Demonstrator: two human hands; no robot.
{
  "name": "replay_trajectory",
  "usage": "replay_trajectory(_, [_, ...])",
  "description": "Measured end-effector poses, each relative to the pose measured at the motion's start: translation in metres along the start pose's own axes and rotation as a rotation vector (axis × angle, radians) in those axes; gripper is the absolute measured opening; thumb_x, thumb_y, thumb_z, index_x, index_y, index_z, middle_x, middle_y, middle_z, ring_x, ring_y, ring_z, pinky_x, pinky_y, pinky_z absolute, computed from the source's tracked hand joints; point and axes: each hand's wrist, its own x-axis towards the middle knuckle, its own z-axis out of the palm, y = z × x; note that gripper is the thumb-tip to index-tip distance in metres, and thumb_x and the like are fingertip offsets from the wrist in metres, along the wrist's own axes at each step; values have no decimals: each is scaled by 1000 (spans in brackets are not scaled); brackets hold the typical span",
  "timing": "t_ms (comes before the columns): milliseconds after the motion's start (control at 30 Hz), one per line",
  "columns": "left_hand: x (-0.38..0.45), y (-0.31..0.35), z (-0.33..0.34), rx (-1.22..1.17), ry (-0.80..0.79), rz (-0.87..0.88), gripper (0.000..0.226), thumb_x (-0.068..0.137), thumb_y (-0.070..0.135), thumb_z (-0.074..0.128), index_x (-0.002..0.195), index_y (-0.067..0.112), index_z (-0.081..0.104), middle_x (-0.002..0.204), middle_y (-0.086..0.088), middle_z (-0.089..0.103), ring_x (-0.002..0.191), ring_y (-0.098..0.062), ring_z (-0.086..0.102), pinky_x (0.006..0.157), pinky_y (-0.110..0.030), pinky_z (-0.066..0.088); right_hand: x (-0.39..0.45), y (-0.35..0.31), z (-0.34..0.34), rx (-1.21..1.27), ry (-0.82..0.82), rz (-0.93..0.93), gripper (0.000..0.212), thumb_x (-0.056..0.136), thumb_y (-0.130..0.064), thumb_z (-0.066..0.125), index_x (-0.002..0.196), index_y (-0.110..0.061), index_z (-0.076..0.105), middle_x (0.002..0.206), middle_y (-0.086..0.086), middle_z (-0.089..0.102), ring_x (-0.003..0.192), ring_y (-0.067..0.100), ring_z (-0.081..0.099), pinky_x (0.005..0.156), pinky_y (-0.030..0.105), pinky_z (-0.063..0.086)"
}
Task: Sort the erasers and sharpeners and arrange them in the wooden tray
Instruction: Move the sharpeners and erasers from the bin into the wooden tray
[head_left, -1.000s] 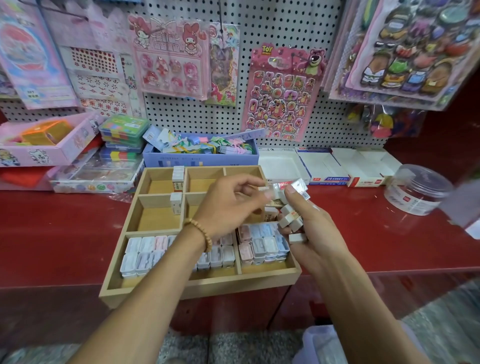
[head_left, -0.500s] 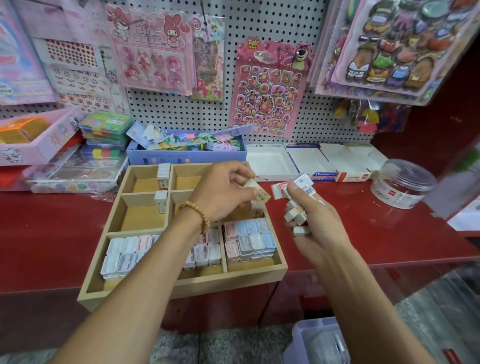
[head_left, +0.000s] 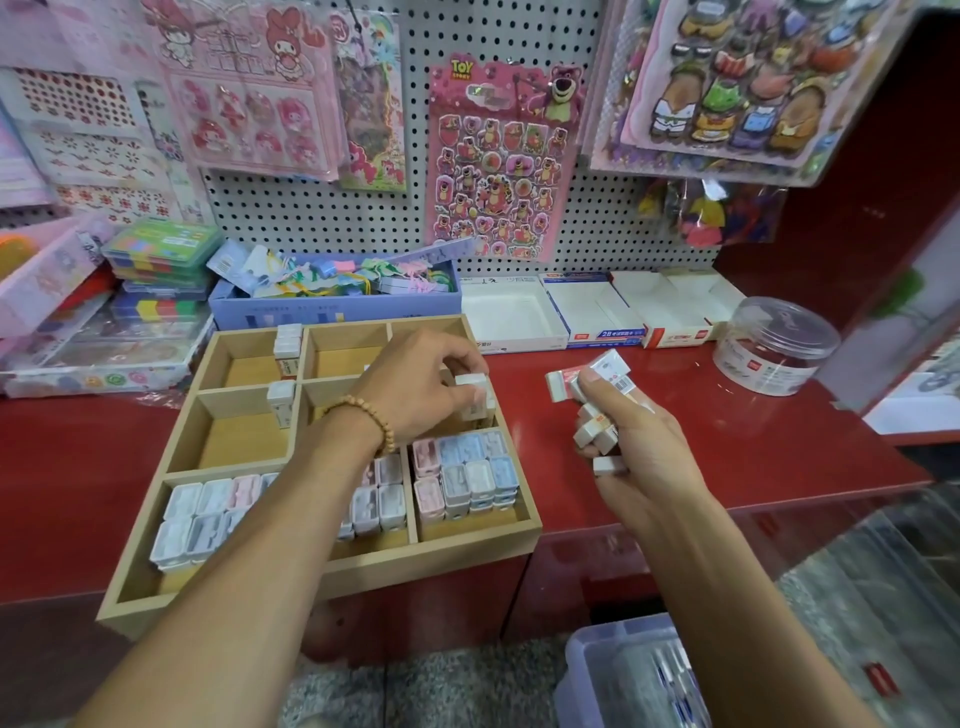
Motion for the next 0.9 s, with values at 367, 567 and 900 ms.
replay_trajectory(367, [8,-4,25,20,-75,-56,5,85,23,72,81,25,75,85,13,70,77,1,58,67,-12,39,0,1,-4,-55,-57,22,11,87,-9,71,96,-4,67,78,7,62,53,7,47,44,18,39])
replay_trajectory(567, [8,-10,31,-12,-54,-81,7,86,13,71,86,20,74,81,7,68,72,3,58,60,-3,40,1,-1,-6,-98,-60,18,8,88,-9,71,94,-5,68,76,6,64,51,7,49,45,19,38])
replay_trajectory(900, [-10,17,-7,-582,76,-160,18,97,22,56,93,12,71,87,-2,71,71,-16,72,72,-32,58,-5,5,27,-92,-165,-1,5,88,-7,69,84,-8,66,68,4,62,49,8,46,45,20,34])
